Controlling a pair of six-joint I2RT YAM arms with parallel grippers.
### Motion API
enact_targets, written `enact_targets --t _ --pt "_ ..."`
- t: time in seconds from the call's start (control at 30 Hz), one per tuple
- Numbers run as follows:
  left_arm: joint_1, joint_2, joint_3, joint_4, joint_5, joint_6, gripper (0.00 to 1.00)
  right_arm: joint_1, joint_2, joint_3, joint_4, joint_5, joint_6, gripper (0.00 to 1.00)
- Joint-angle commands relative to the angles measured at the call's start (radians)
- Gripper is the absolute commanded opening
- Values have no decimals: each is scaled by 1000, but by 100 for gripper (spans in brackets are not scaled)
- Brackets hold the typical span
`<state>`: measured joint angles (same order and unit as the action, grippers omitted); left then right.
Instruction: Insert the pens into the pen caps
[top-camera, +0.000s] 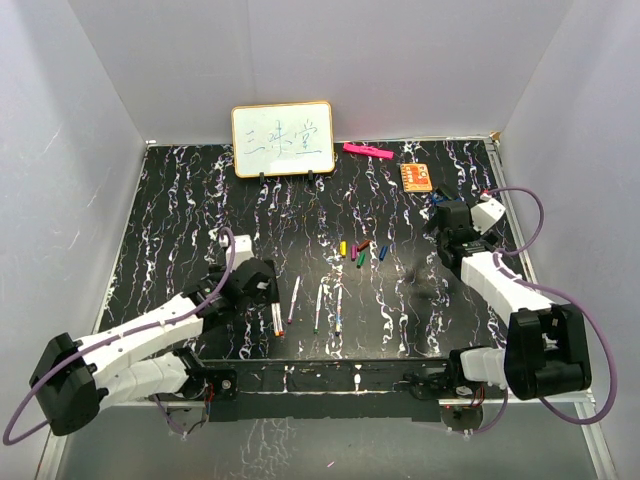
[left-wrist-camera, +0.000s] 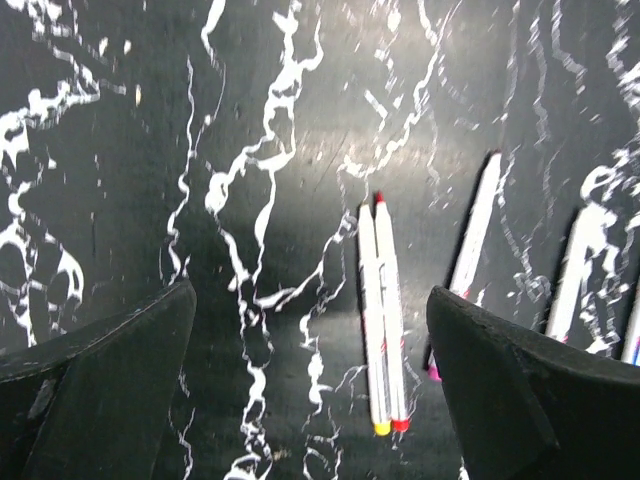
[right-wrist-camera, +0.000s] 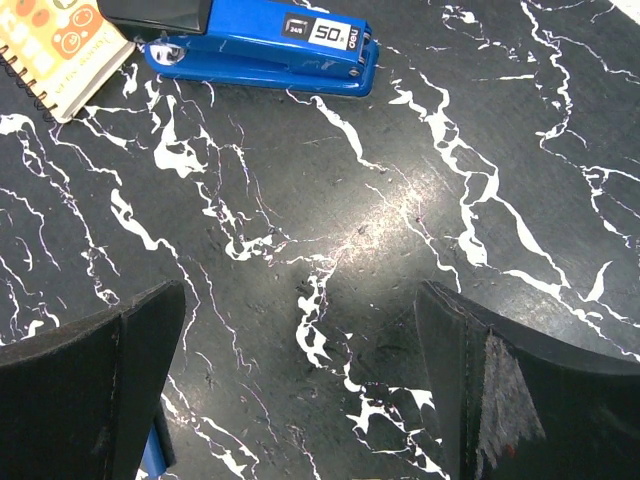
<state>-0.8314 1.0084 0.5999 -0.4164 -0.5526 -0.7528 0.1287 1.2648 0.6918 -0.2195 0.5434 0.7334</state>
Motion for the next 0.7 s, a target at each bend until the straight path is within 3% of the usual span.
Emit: enact_targets --t 0.0,0.1,0.23,0.67 --pt "-74 44 47 -200 -70 -153 99 34 -60 38 -40 80 6 98" --pt "-103 83 82 -298 -90 -213 99 62 -120 -1 18 19 -110 98" --pt "-113 101 125 -380 -76 -253 99 104 -163 -20 25 6 -148 98" --pt "-112 16 51 -246 48 -198 99 153 -82 19 -63 68 -127 98"
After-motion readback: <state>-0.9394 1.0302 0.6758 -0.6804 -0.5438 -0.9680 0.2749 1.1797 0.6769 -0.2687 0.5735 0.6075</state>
